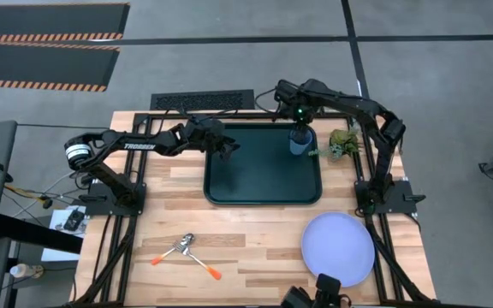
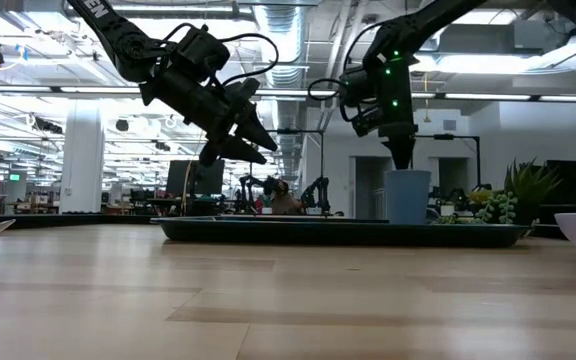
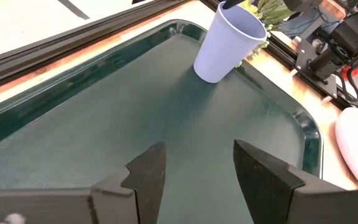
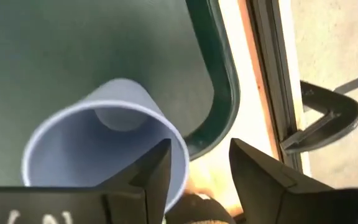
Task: Pick and place plate/cup/fork/spoon on tray
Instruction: Put the blue cup on the black tray
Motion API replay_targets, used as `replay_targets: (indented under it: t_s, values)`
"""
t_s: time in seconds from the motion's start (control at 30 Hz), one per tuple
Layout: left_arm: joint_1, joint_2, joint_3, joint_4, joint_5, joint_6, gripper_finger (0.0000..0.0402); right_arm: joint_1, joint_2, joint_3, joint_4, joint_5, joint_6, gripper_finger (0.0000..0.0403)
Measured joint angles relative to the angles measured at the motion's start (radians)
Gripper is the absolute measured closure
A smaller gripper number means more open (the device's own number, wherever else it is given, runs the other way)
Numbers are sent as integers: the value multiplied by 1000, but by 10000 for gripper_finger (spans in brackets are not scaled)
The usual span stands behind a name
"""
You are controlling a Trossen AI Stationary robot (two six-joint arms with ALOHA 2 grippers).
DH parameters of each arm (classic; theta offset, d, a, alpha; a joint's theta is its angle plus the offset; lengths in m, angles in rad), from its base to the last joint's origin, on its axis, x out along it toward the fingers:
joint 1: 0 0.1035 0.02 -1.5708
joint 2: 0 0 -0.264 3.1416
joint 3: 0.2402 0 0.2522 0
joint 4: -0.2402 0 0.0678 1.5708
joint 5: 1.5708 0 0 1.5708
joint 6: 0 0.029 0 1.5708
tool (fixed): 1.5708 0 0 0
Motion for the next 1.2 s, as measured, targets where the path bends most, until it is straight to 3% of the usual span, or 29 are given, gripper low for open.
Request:
replay_targets:
  t_s: [0.3,0.5,0.6,0.87,1.03,1.2]
  values:
    - [0,0,0,-22,0,2,227,-5,-14,-1,8,-55,16,223]
    - [0,0,0,-21,1,14,227,-4,-118,0,-10,-65,105,228]
    - [0,0,0,-21,2,15,227,17,-206,-14,-4,-149,182,241]
    - [0,0,0,-20,2,27,228,40,-357,-260,145,-186,262,281]
    - [0,0,0,-19,2,27,228,-39,-368,-390,274,-205,328,271]
    - [0,0,0,-18,1,27,228,-67,-340,-409,340,-207,334,250]
